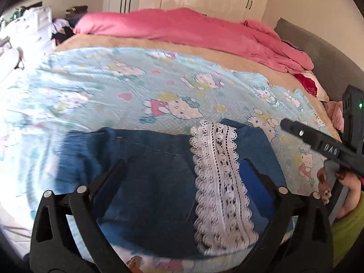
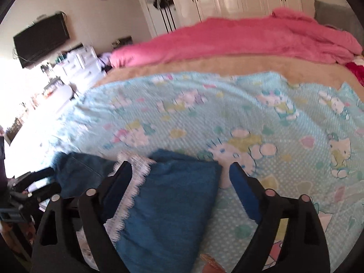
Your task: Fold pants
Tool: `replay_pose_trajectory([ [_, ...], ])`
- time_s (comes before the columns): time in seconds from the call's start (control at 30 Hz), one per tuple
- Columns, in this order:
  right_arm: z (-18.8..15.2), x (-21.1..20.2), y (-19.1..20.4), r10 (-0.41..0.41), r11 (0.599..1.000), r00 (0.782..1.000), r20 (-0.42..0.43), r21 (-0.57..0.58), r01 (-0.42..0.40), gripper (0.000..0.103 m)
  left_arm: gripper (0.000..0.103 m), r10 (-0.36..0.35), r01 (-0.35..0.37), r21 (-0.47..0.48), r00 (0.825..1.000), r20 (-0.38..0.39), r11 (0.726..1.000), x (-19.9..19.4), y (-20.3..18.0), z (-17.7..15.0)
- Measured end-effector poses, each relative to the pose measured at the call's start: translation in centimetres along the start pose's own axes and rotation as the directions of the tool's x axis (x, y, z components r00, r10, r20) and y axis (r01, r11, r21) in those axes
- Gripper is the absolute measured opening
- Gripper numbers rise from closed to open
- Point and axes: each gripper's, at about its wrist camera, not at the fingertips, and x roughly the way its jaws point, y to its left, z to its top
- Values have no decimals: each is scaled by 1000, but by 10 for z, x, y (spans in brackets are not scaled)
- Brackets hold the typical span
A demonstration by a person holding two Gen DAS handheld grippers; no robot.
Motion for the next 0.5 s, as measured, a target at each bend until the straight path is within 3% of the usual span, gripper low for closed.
replay_pose_trajectory([
  [0.13,6,-13,17,65,998,997,37,-15,-65,98,93,19,-19,-7,1000,9,1000,-19,11,-9],
  [0.5,12,13,92,143,980,988,-64,-129,-150,98,94,38,-40,-114,999,-22,993,-34,59,-28],
])
